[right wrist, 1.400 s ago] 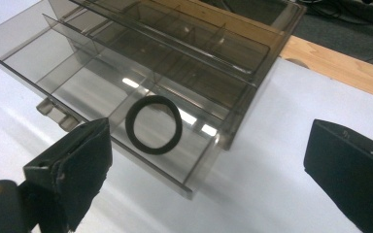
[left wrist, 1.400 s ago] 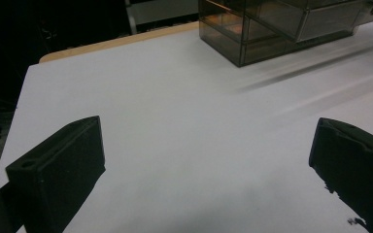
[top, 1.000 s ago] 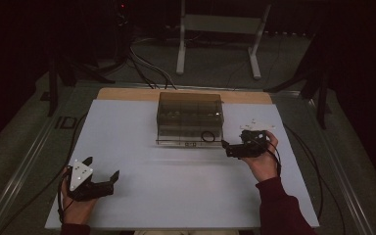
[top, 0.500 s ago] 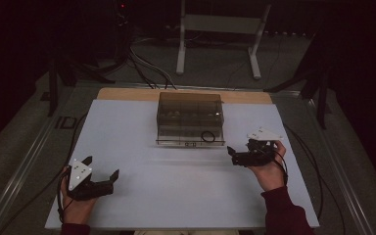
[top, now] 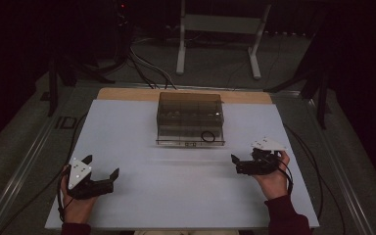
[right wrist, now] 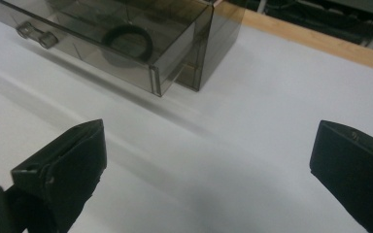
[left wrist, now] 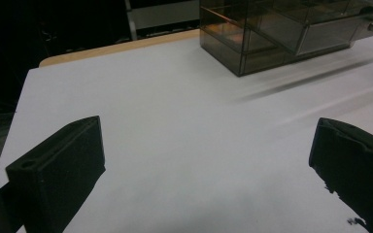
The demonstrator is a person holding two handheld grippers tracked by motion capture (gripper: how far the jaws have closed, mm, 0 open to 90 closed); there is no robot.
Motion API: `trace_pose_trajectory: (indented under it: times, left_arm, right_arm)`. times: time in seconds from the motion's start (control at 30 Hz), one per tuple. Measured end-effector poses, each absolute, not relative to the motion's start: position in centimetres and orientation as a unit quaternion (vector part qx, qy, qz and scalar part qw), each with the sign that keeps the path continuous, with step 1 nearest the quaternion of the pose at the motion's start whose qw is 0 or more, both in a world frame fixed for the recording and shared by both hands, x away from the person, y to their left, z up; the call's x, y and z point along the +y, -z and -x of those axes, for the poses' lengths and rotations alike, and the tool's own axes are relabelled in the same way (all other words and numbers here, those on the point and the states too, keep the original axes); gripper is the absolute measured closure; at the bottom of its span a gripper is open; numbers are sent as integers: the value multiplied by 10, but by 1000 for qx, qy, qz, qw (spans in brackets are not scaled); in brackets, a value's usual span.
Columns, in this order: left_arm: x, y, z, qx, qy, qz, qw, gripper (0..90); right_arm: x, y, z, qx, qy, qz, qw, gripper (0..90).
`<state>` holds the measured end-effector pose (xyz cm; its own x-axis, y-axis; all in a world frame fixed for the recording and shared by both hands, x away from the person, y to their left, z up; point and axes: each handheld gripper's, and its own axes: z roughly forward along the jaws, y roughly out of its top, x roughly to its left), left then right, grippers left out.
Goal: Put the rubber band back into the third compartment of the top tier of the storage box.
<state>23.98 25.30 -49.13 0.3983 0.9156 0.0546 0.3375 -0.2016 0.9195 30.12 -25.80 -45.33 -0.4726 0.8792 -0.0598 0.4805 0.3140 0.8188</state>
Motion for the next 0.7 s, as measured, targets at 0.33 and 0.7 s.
trace_pose_trajectory:
  times: [0.33,0.7]
  left_arm:
    - [256,490,-240,445,-323,-701,454,4]
    - [257,487,-239,440,-326,-694,468,4]
  right_arm:
    - [-267,464,-284,763,-387,-441,272,5]
    - [-286,478,-268,743,-427,-442,265,4]
